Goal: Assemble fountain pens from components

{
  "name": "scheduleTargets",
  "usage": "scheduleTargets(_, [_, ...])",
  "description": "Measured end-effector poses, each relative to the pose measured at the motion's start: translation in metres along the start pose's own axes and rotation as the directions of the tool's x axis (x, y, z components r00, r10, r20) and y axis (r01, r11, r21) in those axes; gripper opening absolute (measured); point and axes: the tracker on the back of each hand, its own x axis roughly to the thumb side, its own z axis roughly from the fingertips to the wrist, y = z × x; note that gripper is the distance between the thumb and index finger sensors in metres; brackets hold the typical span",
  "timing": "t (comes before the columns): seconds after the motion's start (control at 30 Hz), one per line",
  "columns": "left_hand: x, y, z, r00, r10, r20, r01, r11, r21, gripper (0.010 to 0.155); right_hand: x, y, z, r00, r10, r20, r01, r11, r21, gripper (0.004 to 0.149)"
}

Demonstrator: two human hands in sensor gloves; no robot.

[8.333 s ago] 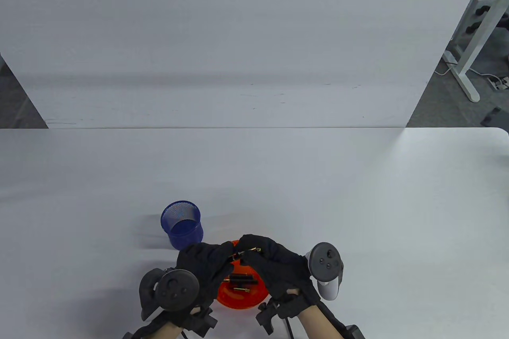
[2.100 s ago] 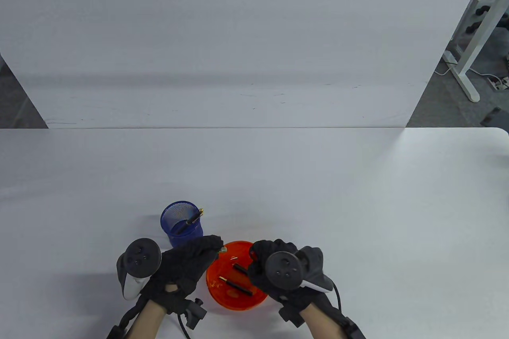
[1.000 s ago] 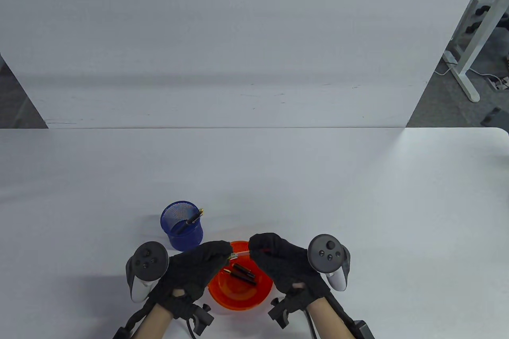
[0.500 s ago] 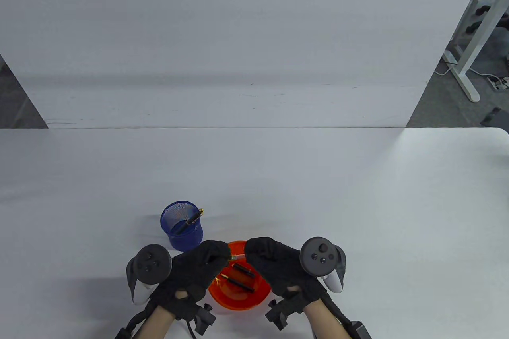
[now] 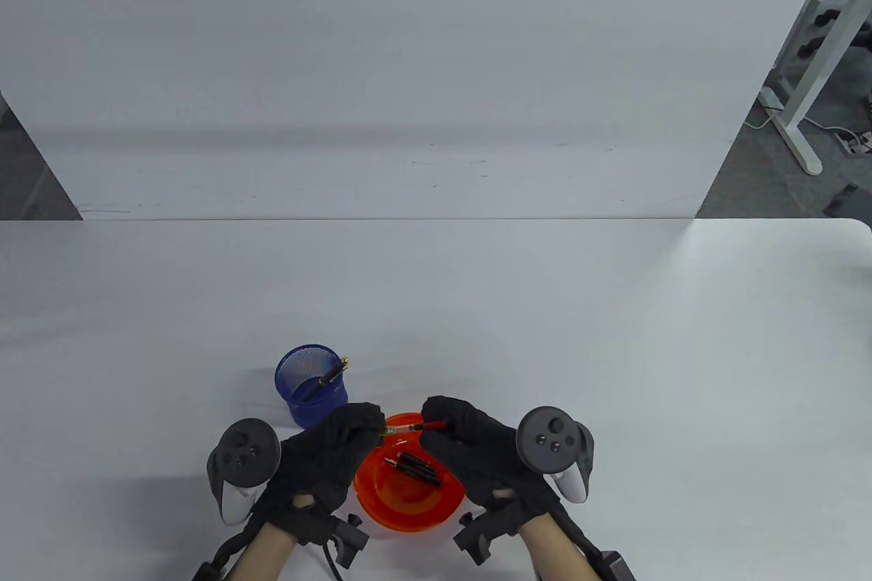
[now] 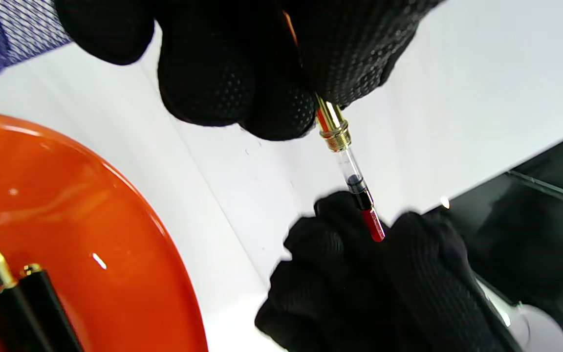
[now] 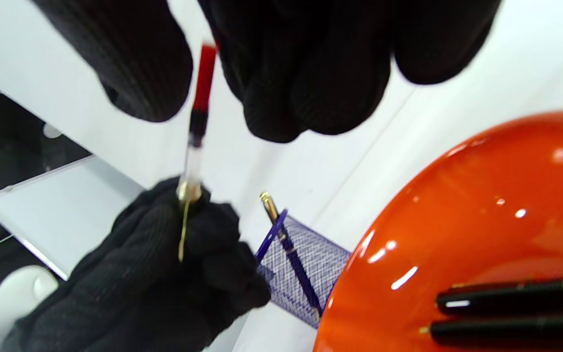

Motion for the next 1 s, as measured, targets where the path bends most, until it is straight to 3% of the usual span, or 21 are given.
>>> scheduleTargets(0.13, [-0.007, 0.009, -0.001, 0.993, 0.113, -0.035, -0.112, 0.993, 0.031, 0.041, 0.001, -0.009, -0.001, 0.986, 0.167, -0.011, -0.167, 0.986, 0.028, 0.059])
scheduleTargets(0.27, [-0.009, 0.015, -0.001, 0.98, 0.193, -0.043, -0.19, 0.98, 0.062, 0.042, 0.012, 0.0, -0.001, 0.894, 0.447, 0.022, -0.447, 0.889, 0.101, 0.053])
scheduleTargets(0.37, [-0.009, 0.018, -0.001, 0.97, 0.238, -0.046, -0.234, 0.969, 0.08, 0.042, 0.025, 0.024, 0.0, 0.784, 0.616, 0.074, -0.619, 0.77, 0.154, 0.049])
scheduleTargets(0.47, [-0.01, 0.018, -0.001, 0.961, 0.273, -0.047, -0.269, 0.96, 0.083, 0.042, 0.036, 0.06, 0.0, 0.616, 0.766, 0.186, -0.787, 0.585, 0.197, 0.049])
scheduleTargets(0.57, [-0.009, 0.019, -0.001, 0.96, 0.276, -0.046, -0.272, 0.959, 0.08, 0.042, 0.039, 0.085, -0.002, 0.486, 0.838, 0.247, -0.871, 0.441, 0.217, 0.051])
scheduleTargets(0.7, [-0.008, 0.019, -0.001, 0.957, 0.286, -0.043, -0.283, 0.956, 0.076, 0.042, 0.037, 0.104, -0.004, 0.371, 0.886, 0.277, -0.925, 0.324, 0.201, 0.052])
scheduleTargets(1.0, [-0.008, 0.018, -0.002, 0.958, 0.283, -0.048, -0.281, 0.959, 0.05, 0.042, 0.034, 0.118, -0.002, 0.302, 0.896, 0.325, -0.949, 0.253, 0.185, 0.051])
